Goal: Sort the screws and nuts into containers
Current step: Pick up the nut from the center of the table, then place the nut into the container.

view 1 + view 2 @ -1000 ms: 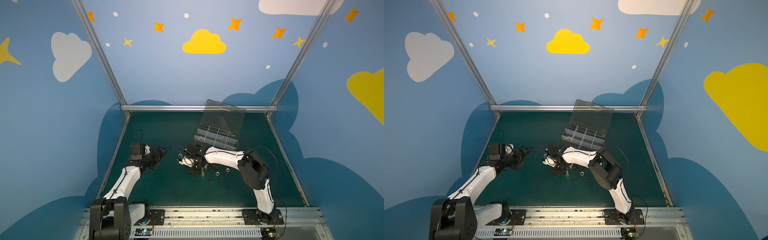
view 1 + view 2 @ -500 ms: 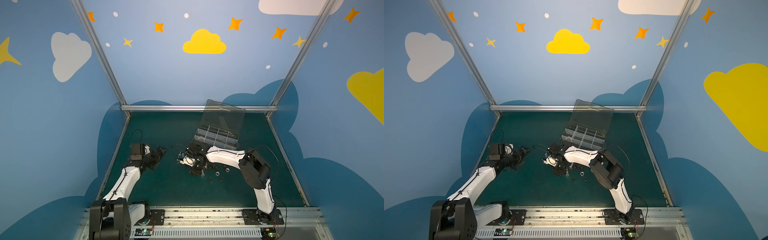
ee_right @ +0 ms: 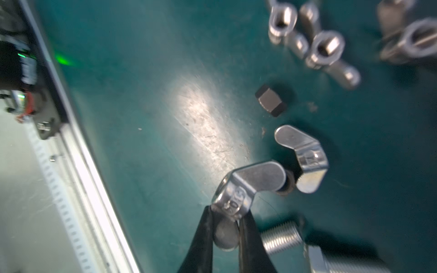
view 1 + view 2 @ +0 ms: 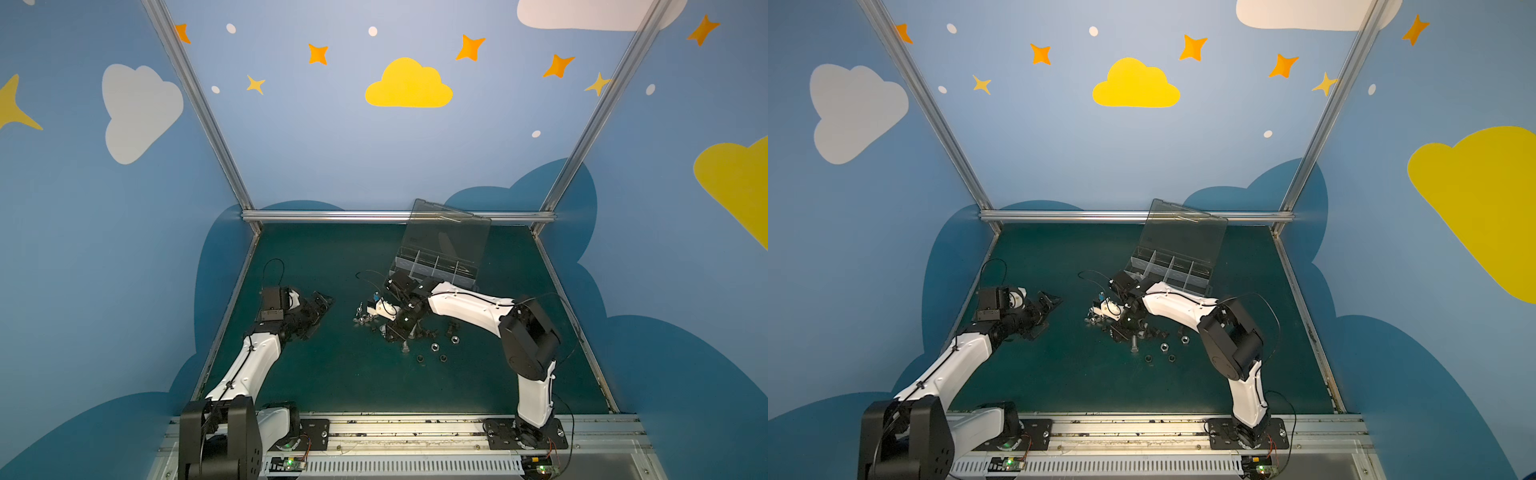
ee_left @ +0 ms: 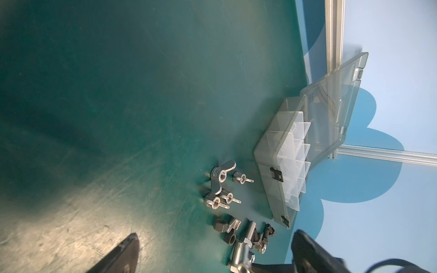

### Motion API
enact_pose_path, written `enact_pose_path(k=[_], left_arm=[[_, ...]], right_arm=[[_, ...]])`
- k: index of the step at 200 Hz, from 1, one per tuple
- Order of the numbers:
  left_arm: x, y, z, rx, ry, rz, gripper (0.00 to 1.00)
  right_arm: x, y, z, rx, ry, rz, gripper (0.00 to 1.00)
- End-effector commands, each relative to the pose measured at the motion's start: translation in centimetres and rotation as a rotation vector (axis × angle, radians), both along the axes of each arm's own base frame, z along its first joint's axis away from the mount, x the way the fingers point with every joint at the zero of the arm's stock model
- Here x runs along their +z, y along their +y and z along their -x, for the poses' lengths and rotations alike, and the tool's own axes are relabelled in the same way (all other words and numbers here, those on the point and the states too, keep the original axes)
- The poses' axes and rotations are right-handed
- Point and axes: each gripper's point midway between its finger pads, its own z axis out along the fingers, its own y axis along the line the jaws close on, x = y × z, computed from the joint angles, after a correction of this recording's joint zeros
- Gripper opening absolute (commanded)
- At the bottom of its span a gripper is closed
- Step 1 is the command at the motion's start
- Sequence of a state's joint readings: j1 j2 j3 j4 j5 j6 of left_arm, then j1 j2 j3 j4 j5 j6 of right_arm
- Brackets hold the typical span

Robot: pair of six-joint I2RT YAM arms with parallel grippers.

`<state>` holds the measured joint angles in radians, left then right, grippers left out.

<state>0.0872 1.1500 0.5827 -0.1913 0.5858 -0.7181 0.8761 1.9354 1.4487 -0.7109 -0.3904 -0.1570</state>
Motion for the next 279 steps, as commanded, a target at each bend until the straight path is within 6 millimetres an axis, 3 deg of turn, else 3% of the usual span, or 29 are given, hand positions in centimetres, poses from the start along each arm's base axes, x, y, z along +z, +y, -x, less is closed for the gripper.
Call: enact_pose_path(k=[1, 40, 82, 154, 194, 279], left_arm=[[0.4, 0.2, 0.1, 0.000, -0.017, -0.009, 1.00], [0.5, 0.1, 0.0, -0.005, -0.020, -0.002, 1.00], [0.5, 0.0, 0.0, -0.008, -0.018, 0.002, 1.00], [0.5, -0.1, 0.0, -0.009, -0.016, 0.007, 0.99], [0.8, -0.7, -0.6, -0.025, -0.042, 0.055, 1.00], [1.5, -2.2, -1.7, -0.067, -0.050, 0.104, 1.00]], right_arm=[[3.0, 0.4, -0.6, -0.006, 0.015, -0.090, 0.00], [5.2, 0.2, -4.7, -0.090, -0.042, -0.122, 0.00], [6.8, -1.0, -10.6, -0.220, -0.107, -0.122, 0.00], [5.2, -5.4, -20.9, -0.497, -0.206, 0.007, 0.00], [4.3, -6.0, -23.0, -0.550, -0.180, 0.022, 0.00], [3.1, -6.2, -23.7, -0.545, -0.199, 0.064, 0.00]])
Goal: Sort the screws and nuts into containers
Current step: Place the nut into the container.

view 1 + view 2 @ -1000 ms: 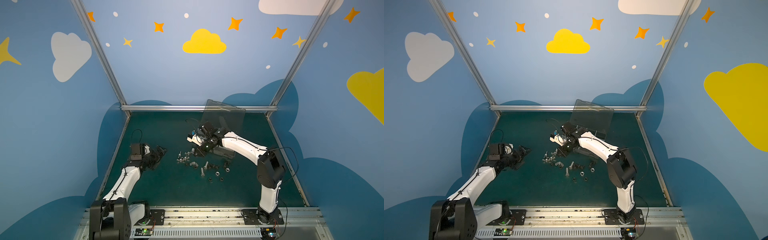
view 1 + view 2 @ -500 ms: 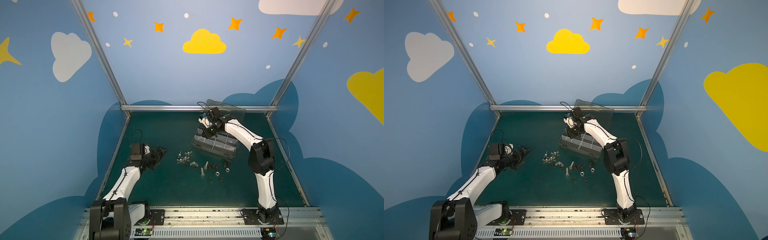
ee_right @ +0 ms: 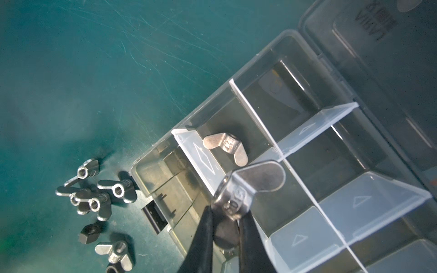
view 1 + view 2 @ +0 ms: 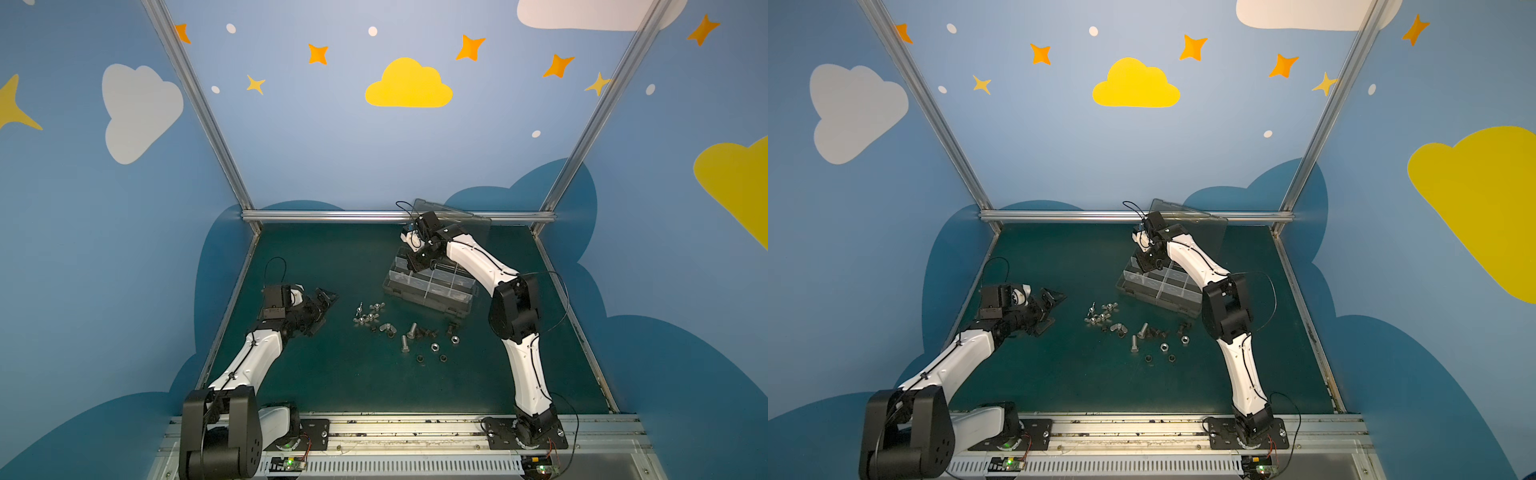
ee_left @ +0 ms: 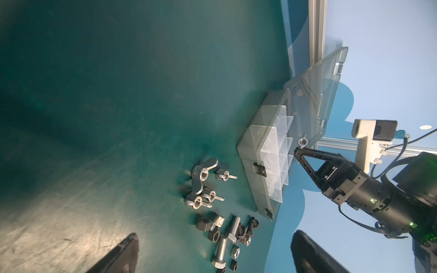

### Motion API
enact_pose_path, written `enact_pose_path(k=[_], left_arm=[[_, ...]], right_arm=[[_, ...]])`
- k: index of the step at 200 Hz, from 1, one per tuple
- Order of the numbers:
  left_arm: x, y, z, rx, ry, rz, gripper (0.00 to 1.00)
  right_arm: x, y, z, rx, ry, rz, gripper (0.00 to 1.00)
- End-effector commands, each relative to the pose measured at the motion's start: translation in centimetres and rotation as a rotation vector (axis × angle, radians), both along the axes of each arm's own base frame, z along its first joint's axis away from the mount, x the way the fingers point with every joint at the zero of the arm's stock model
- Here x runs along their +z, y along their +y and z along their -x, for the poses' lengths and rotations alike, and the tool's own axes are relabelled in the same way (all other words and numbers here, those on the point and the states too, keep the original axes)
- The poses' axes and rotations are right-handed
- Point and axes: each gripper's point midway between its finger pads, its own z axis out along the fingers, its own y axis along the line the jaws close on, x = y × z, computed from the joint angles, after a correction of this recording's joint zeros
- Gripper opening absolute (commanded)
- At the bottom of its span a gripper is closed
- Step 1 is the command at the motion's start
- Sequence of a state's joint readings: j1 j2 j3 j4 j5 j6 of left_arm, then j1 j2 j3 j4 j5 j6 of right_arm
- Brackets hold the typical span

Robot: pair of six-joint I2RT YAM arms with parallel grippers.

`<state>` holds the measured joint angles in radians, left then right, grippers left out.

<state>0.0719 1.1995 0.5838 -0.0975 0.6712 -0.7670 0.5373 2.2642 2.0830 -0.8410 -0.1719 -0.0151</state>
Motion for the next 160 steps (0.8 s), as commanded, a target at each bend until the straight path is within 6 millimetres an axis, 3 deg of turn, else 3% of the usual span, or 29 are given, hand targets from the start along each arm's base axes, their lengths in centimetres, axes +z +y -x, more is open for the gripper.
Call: enact_pose_path(k=[1, 160], left_arm=[[0.9, -0.6, -0.8, -0.022, -0.025, 0.016, 1.00], [0.9, -2.7, -3.1, -0.072, -0.038, 0.044, 1.00]], right_arm=[[-0.5, -0.2, 0.0, -0.005, 0.009, 0.028, 0.00], [-2.2, 1.5, -0.4, 0.042, -0.012, 0.072, 0.00]])
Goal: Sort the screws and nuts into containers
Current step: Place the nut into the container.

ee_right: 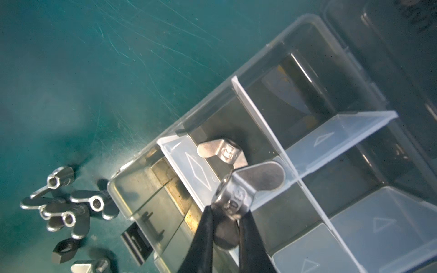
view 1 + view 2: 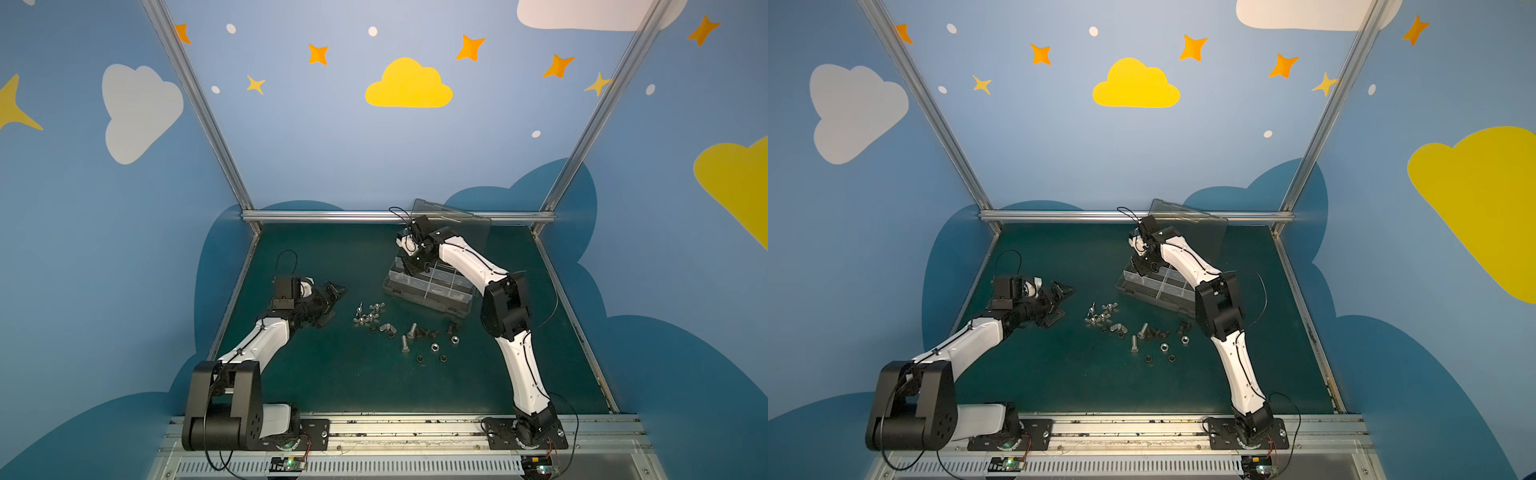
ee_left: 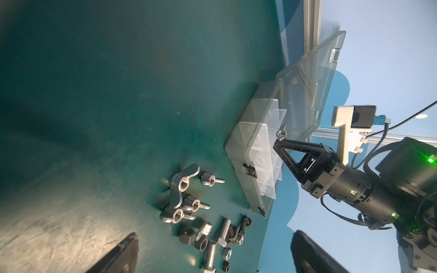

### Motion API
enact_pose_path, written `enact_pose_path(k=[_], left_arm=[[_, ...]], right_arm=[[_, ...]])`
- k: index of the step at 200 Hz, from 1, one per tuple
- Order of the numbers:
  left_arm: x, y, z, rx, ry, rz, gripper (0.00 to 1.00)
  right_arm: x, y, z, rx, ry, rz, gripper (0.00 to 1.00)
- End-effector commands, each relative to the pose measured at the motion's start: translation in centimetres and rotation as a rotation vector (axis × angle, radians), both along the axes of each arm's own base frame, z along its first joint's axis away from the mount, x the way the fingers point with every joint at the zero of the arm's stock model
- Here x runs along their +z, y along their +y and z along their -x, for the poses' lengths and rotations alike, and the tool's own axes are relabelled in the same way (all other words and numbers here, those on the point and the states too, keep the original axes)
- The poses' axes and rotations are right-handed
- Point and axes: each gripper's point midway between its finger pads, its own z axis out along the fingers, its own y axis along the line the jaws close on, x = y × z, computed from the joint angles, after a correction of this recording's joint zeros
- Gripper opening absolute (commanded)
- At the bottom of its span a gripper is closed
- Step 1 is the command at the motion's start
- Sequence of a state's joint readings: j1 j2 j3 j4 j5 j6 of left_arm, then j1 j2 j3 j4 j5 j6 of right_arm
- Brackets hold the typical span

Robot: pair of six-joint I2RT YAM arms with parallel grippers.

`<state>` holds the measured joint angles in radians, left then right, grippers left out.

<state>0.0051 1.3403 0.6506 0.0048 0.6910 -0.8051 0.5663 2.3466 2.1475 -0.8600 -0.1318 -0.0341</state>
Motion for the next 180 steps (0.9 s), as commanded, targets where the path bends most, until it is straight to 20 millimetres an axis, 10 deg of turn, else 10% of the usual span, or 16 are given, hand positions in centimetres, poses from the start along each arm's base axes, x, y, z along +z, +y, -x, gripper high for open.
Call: enact_pose_path(k=[1, 180], left_arm=[[0.9, -0.4, -0.6, -0.013, -0.031, 0.010, 1.00], [0.9, -1.1, -0.8, -0.038, -0.028, -0.009, 1.00]], right_arm=[[0.2, 0.3, -0.2, 0.015, -0.018, 0.016, 0.00], [1.7, -0.1, -1.1, 0.003, -0.076, 0.037, 0.45]])
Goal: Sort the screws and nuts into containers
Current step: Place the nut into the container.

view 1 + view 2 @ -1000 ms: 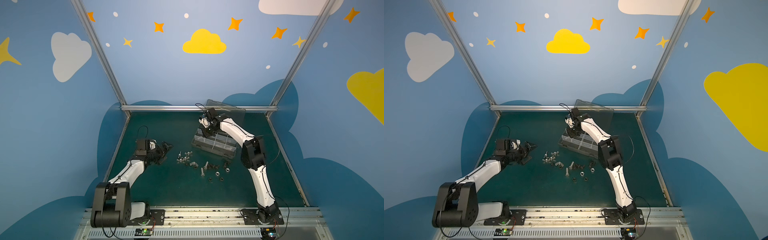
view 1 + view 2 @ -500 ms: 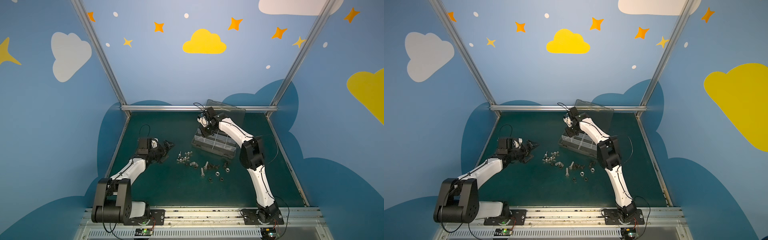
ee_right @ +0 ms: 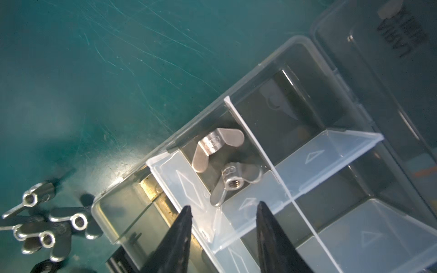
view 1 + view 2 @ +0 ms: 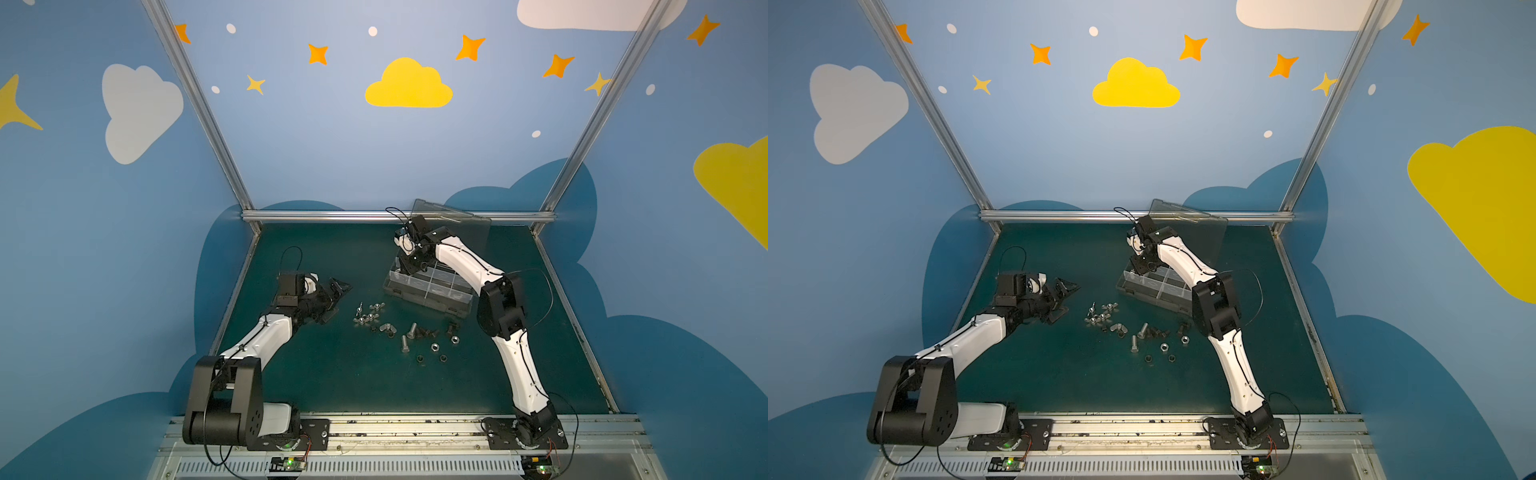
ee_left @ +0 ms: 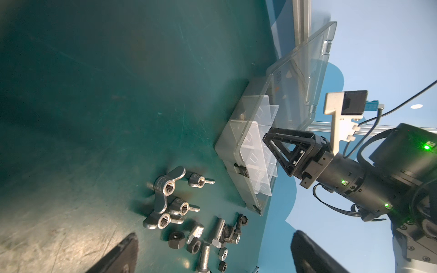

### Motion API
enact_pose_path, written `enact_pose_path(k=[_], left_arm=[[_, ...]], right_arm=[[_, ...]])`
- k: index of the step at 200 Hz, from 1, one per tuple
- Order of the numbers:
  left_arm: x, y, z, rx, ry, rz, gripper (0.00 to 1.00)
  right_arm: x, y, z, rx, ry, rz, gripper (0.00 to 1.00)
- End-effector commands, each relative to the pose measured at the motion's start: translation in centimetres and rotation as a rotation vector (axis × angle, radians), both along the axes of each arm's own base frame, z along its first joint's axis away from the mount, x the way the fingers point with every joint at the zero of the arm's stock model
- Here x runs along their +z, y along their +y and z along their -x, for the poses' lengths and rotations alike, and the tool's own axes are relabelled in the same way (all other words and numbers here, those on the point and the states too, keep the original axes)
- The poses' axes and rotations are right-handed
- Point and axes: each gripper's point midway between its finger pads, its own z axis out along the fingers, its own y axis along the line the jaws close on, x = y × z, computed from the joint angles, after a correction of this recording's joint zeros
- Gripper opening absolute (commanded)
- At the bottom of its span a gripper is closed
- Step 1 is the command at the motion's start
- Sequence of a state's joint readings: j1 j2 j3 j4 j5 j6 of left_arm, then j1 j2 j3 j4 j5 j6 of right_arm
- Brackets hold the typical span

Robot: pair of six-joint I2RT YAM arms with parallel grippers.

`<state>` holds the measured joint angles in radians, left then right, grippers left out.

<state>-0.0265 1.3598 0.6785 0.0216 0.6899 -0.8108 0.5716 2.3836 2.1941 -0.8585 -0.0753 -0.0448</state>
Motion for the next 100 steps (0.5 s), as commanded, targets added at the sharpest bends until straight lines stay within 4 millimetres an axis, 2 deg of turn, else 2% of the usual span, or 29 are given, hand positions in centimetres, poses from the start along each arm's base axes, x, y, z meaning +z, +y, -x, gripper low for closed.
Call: enact_pose_path(k=[1, 44, 63, 100], left_arm=[[0.2, -0.1, -0.2, -0.012, -0.007, -0.011, 1.00], [0.5, -0.2, -0.3, -0.011, -0.009, 0.006, 1.00], [0.7, -0.3, -0.2, -0.009, -0.008, 0.018, 1.00], [1.5, -0.2, 0.0, -0.007, -0.018, 0.015, 1.00]], right_arm=[[2.2, 0.0, 0.2, 0.014, -0.035, -0.003, 0.45], [5.8, 0.0, 2.4, 0.069, -0.050, -0.069, 0.48], [7.4, 0.1, 4.3, 0.087, -0.040, -0.117, 0.49], [8.4, -0.3, 8.7, 0.108, 0.002, -0.134, 0.51]])
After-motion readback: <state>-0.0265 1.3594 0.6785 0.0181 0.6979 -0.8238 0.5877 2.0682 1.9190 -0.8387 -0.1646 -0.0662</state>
